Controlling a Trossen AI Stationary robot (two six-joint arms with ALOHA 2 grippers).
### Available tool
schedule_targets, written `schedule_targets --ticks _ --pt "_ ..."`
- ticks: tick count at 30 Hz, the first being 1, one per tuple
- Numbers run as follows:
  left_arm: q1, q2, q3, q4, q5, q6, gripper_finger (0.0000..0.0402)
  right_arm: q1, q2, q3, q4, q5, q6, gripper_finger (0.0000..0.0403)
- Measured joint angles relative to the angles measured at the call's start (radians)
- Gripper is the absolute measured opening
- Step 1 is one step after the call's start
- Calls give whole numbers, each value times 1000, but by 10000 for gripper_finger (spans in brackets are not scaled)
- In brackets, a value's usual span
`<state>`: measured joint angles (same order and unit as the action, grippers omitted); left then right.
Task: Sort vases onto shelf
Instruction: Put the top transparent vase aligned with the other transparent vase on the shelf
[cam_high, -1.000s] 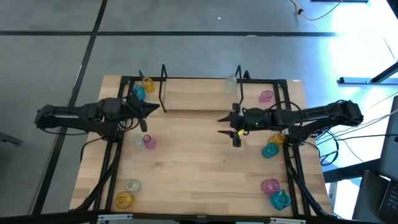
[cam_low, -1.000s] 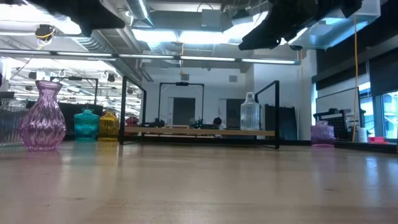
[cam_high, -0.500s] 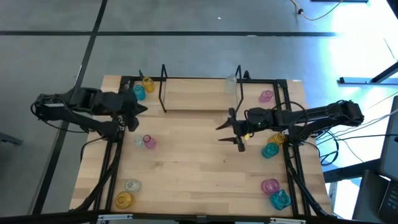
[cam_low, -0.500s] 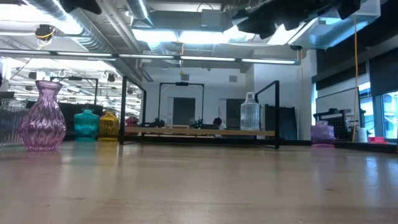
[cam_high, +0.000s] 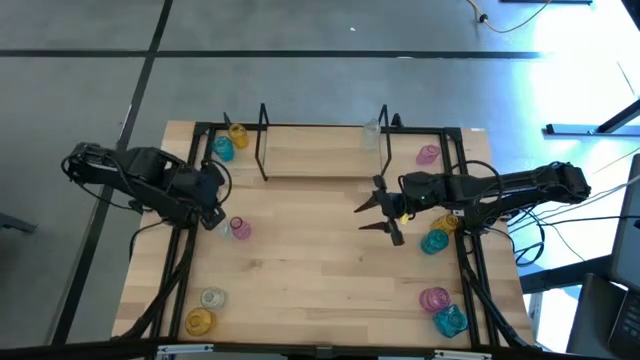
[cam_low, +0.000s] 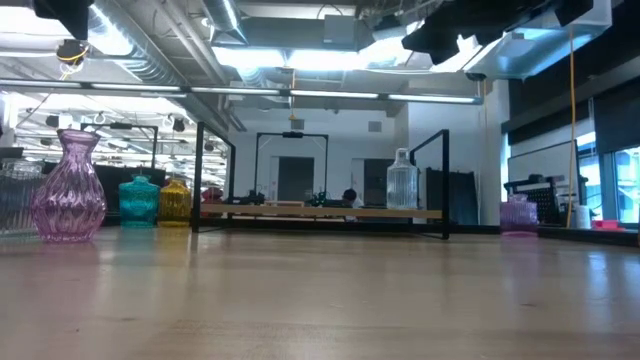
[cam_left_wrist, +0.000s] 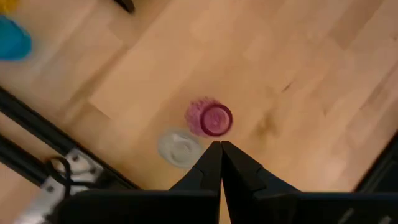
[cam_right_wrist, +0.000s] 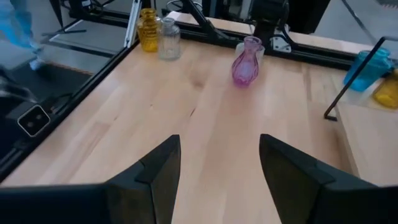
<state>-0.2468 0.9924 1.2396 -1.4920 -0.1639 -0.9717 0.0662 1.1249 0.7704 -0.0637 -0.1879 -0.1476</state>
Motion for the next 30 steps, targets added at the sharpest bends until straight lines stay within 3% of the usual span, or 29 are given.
schedule_targets --ticks 4,10,16,30 --pt "-11 3 -7 1 -1 -48 11 0 5 0 1 1 9 204" --pt "-11 2 -90 2 6 -75 62 0 5 0 3 11 16 204" --pt "-26 7 -163 86 131 -74 108 -1 5 0 3 12 16 204" --pt "-129 11 -356 162 196 -41 113 -1 23 0 2 15 37 204"
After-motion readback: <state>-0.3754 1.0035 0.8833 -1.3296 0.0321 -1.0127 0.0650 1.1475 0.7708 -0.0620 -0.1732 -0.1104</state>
